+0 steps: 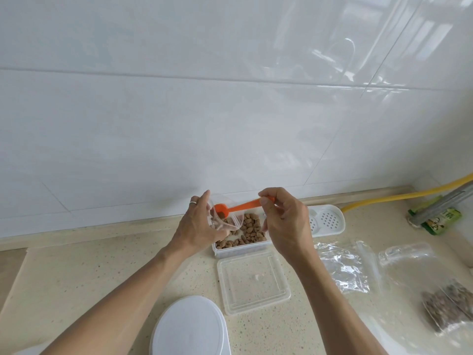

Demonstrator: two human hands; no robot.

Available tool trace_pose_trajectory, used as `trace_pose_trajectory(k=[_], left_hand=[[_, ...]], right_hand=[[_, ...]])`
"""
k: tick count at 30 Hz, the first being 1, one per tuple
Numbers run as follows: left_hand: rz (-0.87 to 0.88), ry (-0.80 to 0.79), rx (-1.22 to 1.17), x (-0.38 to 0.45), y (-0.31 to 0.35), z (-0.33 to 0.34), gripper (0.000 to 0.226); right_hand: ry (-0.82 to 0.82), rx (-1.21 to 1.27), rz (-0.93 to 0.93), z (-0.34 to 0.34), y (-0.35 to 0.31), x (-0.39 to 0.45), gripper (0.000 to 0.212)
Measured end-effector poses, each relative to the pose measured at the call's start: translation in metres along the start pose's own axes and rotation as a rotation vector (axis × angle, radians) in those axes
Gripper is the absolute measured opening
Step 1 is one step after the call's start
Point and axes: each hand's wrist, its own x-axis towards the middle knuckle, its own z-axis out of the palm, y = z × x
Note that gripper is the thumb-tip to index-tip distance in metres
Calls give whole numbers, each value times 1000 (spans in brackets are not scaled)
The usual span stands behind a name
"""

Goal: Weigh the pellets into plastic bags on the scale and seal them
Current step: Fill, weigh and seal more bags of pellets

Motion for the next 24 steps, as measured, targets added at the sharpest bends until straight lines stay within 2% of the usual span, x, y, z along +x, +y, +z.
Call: trace_pose_trajectory(k=[3,7,12,16,21,24], left_hand=[[-8,17,28,0,-3,1,112],[-23,22,65,2,-9,3,116],[-32,9,69,4,-14,7,118],[-44,4,84,6,-18,9,118],[-55,10,131,3,-29,8,118],[-68,4,164,-1,-37,5,121]], right_hand=[[46,-12,-26,1,1,-1,29],[20,-45,-45,1,4,-2,30],[-18,-103,-95,3,10,-4,13],[38,-71,-94,3,8,-2,24],[270,37,102,-2,21,2,13],[220,-89,228,-3,53,0,15]])
